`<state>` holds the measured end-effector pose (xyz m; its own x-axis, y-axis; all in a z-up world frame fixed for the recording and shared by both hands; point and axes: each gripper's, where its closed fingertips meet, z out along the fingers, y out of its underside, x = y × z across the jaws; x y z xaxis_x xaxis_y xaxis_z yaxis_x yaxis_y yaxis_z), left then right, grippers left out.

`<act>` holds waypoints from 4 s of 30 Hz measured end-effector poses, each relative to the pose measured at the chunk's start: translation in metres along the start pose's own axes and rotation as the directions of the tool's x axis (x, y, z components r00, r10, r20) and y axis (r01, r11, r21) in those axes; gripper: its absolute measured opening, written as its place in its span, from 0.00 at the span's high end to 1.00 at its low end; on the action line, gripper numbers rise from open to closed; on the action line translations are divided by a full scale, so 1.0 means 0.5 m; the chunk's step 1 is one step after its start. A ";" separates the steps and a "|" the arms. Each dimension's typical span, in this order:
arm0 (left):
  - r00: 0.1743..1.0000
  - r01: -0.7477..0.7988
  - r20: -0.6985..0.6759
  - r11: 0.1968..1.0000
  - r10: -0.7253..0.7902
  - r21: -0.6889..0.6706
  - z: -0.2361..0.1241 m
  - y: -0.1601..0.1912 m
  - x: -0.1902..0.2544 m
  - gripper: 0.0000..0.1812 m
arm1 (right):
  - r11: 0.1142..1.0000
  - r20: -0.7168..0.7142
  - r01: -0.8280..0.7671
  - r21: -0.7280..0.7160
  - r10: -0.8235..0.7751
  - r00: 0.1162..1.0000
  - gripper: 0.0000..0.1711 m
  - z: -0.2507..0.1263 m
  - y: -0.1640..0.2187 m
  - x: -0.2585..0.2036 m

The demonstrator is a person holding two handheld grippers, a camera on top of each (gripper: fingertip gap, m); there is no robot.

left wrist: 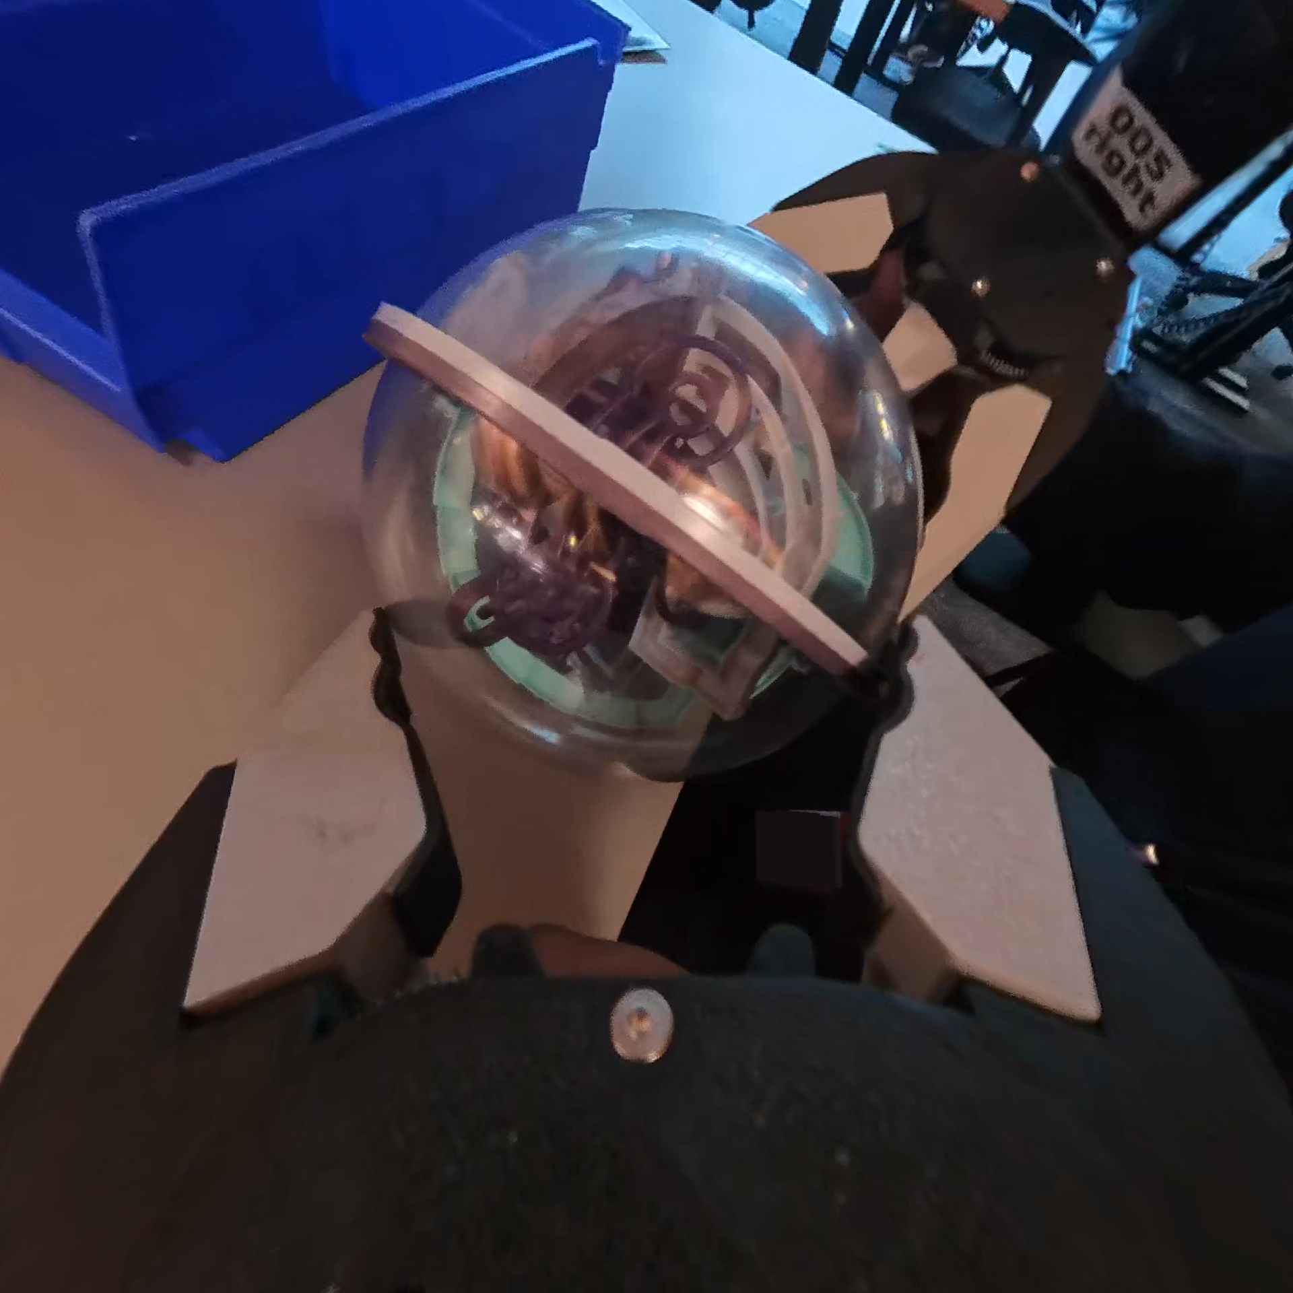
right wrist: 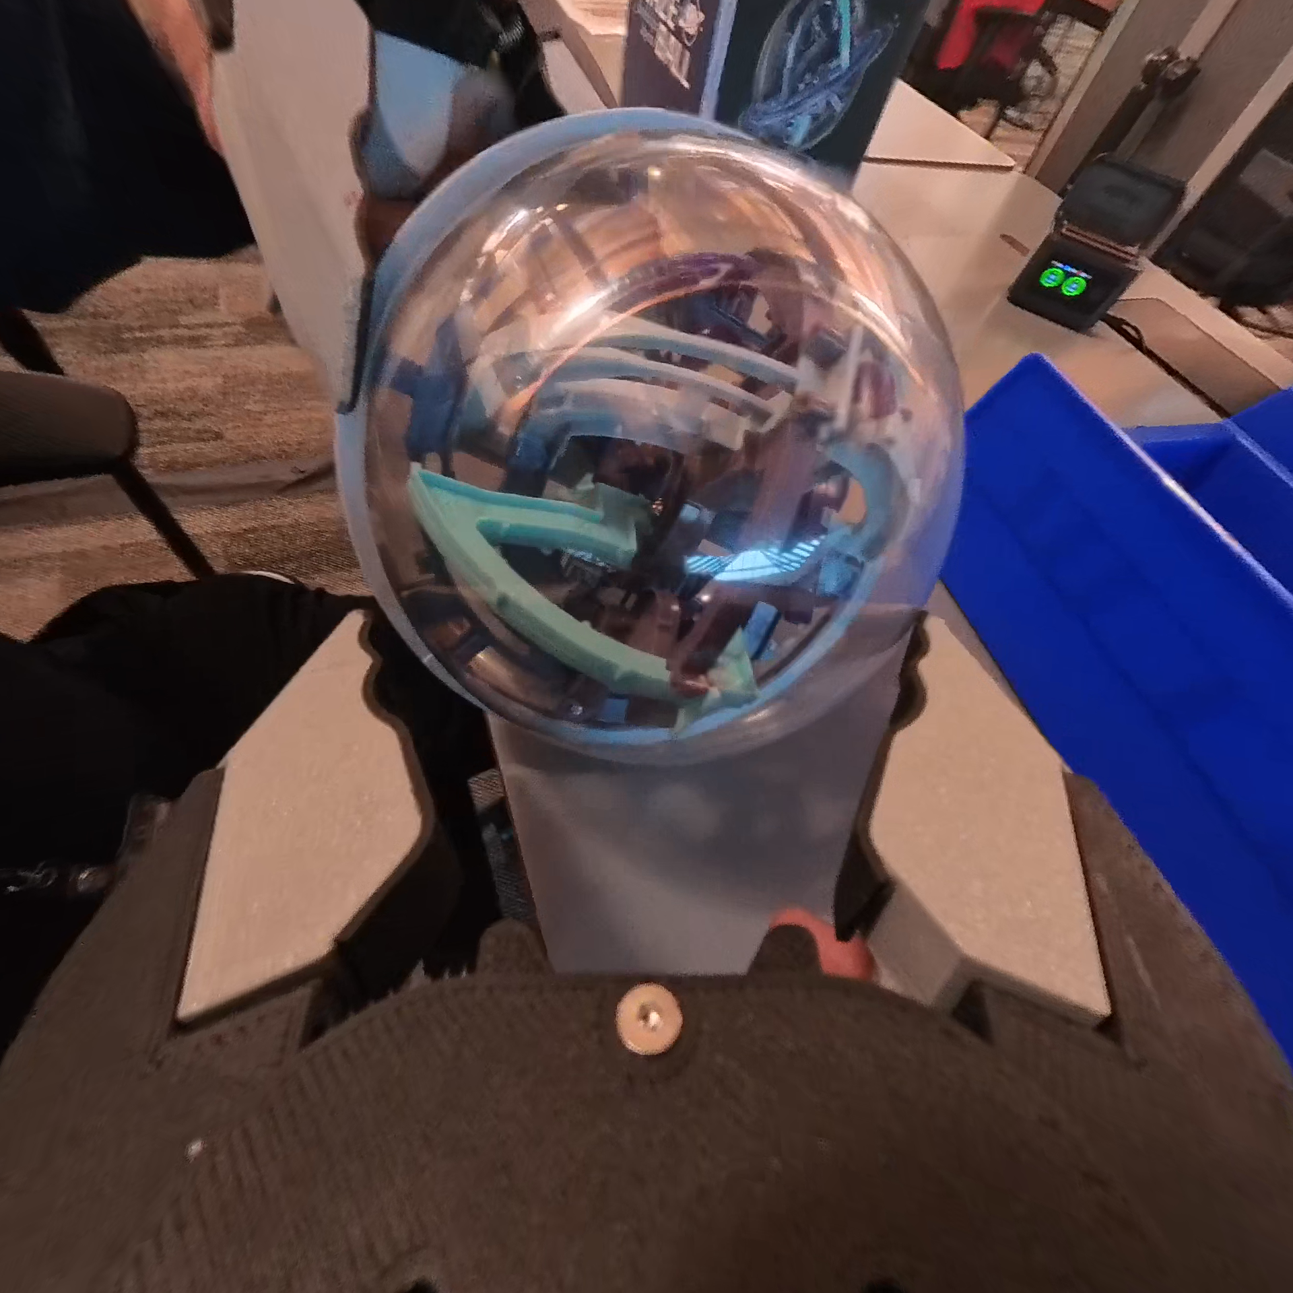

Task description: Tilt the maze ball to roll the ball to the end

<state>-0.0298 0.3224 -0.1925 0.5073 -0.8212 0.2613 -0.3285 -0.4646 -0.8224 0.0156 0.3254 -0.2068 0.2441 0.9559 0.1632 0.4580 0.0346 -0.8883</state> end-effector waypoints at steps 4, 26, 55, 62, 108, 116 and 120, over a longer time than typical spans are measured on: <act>0.999 -0.043 -0.028 0.999 0.042 -0.021 0.001 0.015 -0.002 0.26 | 0.986 0.126 -0.146 0.078 0.136 0.983 0.21 -0.032 0.001 0.034; 0.979 -0.169 -0.094 0.978 0.181 0.123 0.017 0.009 -0.014 0.28 | 0.901 0.609 -0.434 0.013 0.337 0.718 0.17 0.002 -0.001 0.046; 0.861 -0.506 0.107 0.859 0.498 0.079 -0.021 -0.027 0.025 0.26 | 0.971 0.493 -0.158 0.180 0.050 0.868 0.18 -0.025 -0.060 0.010; 0.907 -0.421 0.070 0.900 0.416 0.110 -0.024 -0.032 0.020 0.26 | 0.952 0.547 -0.258 0.165 0.129 0.827 0.18 -0.016 -0.062 0.014; 0.927 -0.374 0.059 0.913 0.370 0.161 0.066 0.007 -0.049 0.34 | 0.899 0.316 -0.282 0.337 0.174 0.933 0.19 -0.024 -0.036 0.096; 0.935 -0.351 0.037 0.910 0.352 0.222 0.052 -0.002 -0.041 0.35 | 0.890 0.365 -0.382 0.250 0.279 0.888 0.19 -0.025 -0.017 0.093; 0.953 -0.298 0.038 0.915 0.300 0.272 0.036 -0.012 -0.051 0.41 | 0.869 0.373 -0.461 0.182 0.373 0.849 0.19 -0.015 -0.002 0.103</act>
<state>-0.0263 0.3523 -0.2033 0.4151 -0.9096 -0.0164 -0.2353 -0.0900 -0.9677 0.0344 0.3723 -0.1944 0.0589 0.9338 -0.3528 0.1298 -0.3576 -0.9248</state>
